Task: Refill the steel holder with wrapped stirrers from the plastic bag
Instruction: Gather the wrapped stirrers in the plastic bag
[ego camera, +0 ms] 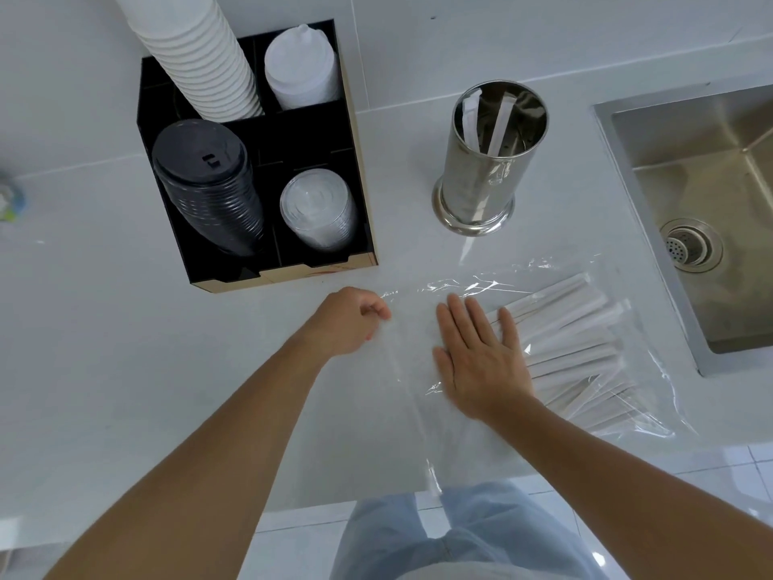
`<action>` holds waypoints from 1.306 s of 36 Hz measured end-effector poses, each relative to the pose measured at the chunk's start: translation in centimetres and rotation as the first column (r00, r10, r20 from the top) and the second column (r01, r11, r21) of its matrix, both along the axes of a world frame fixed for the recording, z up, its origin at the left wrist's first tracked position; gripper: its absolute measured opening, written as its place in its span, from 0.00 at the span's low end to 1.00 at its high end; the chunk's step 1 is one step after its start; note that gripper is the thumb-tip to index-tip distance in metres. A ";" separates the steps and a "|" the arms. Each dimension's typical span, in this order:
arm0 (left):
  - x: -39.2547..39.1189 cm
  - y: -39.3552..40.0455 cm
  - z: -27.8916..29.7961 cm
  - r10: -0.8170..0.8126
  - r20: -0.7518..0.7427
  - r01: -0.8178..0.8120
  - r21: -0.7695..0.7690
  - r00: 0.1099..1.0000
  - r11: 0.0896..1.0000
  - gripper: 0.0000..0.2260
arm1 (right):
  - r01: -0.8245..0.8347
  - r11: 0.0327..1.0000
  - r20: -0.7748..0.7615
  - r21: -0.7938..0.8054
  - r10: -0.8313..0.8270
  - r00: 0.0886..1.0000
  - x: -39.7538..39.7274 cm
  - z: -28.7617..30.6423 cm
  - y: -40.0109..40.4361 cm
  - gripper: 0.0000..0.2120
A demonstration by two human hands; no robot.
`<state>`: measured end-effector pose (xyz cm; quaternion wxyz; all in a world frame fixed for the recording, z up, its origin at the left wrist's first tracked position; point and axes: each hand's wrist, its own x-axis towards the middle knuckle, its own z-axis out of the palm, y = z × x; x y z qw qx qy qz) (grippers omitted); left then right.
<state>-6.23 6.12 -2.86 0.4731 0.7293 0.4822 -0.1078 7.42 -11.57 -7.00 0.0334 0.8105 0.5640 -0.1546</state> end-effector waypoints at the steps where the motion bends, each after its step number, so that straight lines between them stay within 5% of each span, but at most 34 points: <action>1: 0.0 -0.3 0.0 0.025 0.007 -0.025 -0.004 1.000 1.000 0.11 | -0.003 1.000 0.001 -0.003 0.003 1.000 0.0 0.0 0.0 0.30; 6: 0.9 -2.2 -0.1 0.214 0.072 -0.219 0.060 0.974 0.974 0.07 | -0.004 1.000 0.012 -0.005 0.004 1.000 -0.1 0.2 0.0 0.30; 13: -0.7 -4.1 -0.9 0.255 0.165 -0.269 0.071 0.953 0.961 0.08 | -0.002 1.000 0.017 0.006 0.002 1.000 -0.2 0.1 0.1 0.30; 20: -2.6 -6.3 -1.7 0.523 0.300 -0.518 -0.102 0.798 0.849 0.19 | -0.004 1.000 0.025 -0.009 0.004 1.000 -0.1 -0.2 0.1 0.30; 26: -3.9 -9.2 -1.9 0.608 0.273 -0.593 -0.148 0.745 0.792 0.29 | -0.011 0.999 0.024 -0.035 0.012 1.000 0.1 -0.2 0.1 0.30; 31: -5.0 -10.8 -2.2 0.690 0.263 -0.670 -0.174 0.674 0.721 0.19 | -0.016 1.000 -0.023 -0.024 0.015 1.000 0.4 0.3 0.2 0.30; 35: -5.2 -11.4 -1.7 0.808 0.255 -0.726 -0.353 0.531 0.589 0.12 | -0.029 0.999 -0.085 -0.016 0.028 0.996 1.0 1.0 0.5 0.29; 47: -6.1 -15.7 -0.3 0.847 0.103 -0.691 -0.532 0.521 0.490 0.12 | -0.120 0.993 -0.155 0.013 0.120 0.981 8.2 4.2 3.1 0.20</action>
